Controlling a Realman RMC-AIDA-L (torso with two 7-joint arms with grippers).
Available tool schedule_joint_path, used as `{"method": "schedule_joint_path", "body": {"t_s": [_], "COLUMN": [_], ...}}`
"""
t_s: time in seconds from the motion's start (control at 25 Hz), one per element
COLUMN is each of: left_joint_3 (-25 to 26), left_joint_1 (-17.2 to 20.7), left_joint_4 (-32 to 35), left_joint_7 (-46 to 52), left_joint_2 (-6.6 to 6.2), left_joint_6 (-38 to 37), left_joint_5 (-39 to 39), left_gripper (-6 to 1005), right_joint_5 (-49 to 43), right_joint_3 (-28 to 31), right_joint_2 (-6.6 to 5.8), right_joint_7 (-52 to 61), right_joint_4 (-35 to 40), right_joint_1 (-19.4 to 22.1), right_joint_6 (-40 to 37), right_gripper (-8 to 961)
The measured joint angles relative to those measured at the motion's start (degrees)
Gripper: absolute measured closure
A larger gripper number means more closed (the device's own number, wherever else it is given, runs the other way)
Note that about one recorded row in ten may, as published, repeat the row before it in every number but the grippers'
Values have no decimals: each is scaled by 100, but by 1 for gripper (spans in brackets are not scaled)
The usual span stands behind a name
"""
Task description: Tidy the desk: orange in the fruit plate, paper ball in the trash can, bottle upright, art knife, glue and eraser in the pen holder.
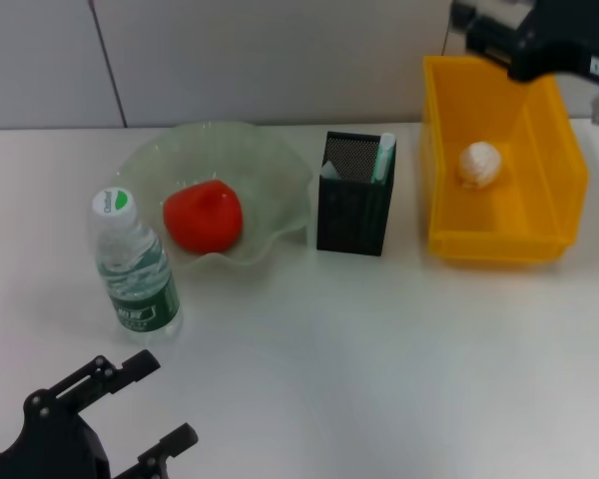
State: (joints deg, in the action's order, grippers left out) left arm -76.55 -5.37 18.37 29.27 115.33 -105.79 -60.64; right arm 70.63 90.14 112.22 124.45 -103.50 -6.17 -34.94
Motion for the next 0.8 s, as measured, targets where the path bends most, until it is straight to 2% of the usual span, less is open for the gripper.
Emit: {"method": "schedule_joint_path", "body": {"t_s": [0.04,0.08,0.12,0.16,0.2,0.24,0.28,0.4,0.44,0.48,0.52,0.56,0.64,0.76,0.8], "left_joint_3": [0,0,0,0,0,-2,-4,-9,-22,-22,-39,-55,-58,-16,-12], "left_joint_1": [-1,-4,-4,-6,-11,-14,-10,-6,-10,-10,-23,-37,-93,-192,-219], "left_joint_4": [-1,-1,-1,-1,-1,0,-1,0,0,0,0,0,0,-17,-27], "left_joint_7": [0,0,0,0,0,0,0,0,0,0,2,12,49,107,134], "left_joint_2": [1,4,4,4,4,5,4,-1,-3,-3,-2,-3,-5,-9,-9], "left_joint_6": [0,-1,-1,-1,-1,-1,-1,4,19,19,33,40,52,91,130], "left_joint_5": [0,0,0,-1,1,0,0,1,0,0,0,-10,-119,-315,-349], "left_gripper": [326,326,326,326,326,326,326,326,326,326,326,326,326,326,326], "right_joint_5": [1638,1638,3010,3010,3552,4280,4280,4379,3934,3934,3195,3195,2712,2313,2177], "right_joint_3": [757,757,1765,1765,2314,3235,3235,3770,3786,3786,3773,3773,3758,3593,3495], "right_joint_2": [215,215,527,527,636,669,669,559,559,559,625,625,683,698,698], "right_joint_7": [-1137,-1137,-2275,-2275,-2762,-3346,-3346,-4406,-5459,-5459,-6296,-6296,-6735,-7177,-7288], "right_joint_4": [535,535,1360,1360,1860,2935,2935,4554,5407,5407,6085,6085,6594,7277,7420], "right_joint_1": [-84,-84,-205,-205,-306,-591,-591,-836,-910,-910,-1017,-1017,-1139,-1359,-1419], "right_joint_6": [-1224,-1224,-2788,-2788,-3638,-5085,-5085,-6349,-6632,-6632,-6529,-6529,-6273,-5960,-5867], "right_gripper": [419,418,418,417,417,416,416,414,414,413,413,412,411,410,382]}}
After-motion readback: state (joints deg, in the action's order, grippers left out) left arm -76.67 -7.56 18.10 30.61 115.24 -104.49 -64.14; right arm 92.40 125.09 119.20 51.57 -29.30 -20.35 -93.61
